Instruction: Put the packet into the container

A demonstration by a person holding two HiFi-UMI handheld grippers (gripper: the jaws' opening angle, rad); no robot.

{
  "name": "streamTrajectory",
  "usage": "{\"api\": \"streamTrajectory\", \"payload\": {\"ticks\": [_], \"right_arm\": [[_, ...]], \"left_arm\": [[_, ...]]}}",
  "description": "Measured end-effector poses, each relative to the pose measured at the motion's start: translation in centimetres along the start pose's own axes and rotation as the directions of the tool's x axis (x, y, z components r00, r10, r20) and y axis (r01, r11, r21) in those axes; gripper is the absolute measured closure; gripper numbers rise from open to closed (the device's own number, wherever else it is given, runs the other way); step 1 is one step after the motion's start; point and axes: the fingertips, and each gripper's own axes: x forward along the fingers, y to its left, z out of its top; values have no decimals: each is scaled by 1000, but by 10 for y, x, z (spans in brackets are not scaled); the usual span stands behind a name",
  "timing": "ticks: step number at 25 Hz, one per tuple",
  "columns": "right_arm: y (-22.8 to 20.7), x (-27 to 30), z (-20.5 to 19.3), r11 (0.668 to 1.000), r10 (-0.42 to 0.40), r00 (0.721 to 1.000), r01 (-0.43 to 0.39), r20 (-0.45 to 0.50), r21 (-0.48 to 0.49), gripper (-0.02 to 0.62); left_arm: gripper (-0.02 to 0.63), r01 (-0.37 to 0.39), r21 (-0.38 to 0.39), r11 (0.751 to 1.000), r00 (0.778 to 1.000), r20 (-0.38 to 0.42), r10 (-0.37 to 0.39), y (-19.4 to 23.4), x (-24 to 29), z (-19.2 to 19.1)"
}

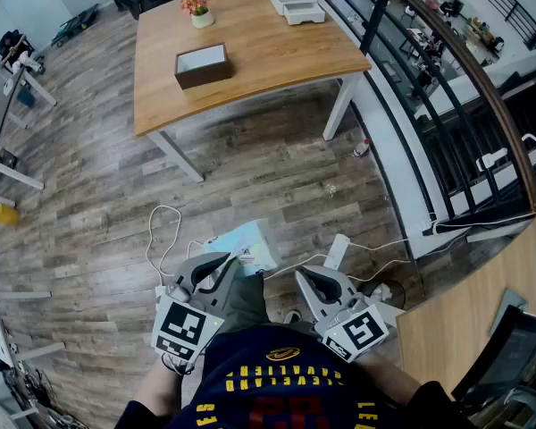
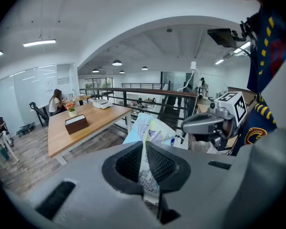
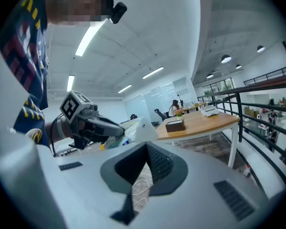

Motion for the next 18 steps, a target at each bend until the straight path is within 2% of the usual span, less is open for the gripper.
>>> {"api": "streamTrajectory", "payload": {"ticks": [6, 9, 12, 15, 18], "right_arm": [[47, -57, -23, 998, -21, 999, 22, -25, 62, 584], [63, -70, -43, 991, -53, 998, 58, -44, 119, 584], [87, -73, -58, 987, -63, 996, 72, -61, 142, 584], [110, -67, -61, 991, -49, 997, 56, -62, 122, 584], [128, -62, -48, 997, -28, 999, 31, -38, 64, 584]], "left_arm": [[584, 15, -22, 1000, 1000, -19, -16, -81, -52, -30], [584, 35, -18, 999, 999, -39, -36, -104, -67, -52], [584, 42, 2, 999, 995, -94, -42, -119, -88, -85], [584, 42, 13, 999, 993, -111, -41, -125, -108, -105], [584, 36, 17, 999, 994, -104, -34, -125, -121, -110]]}}
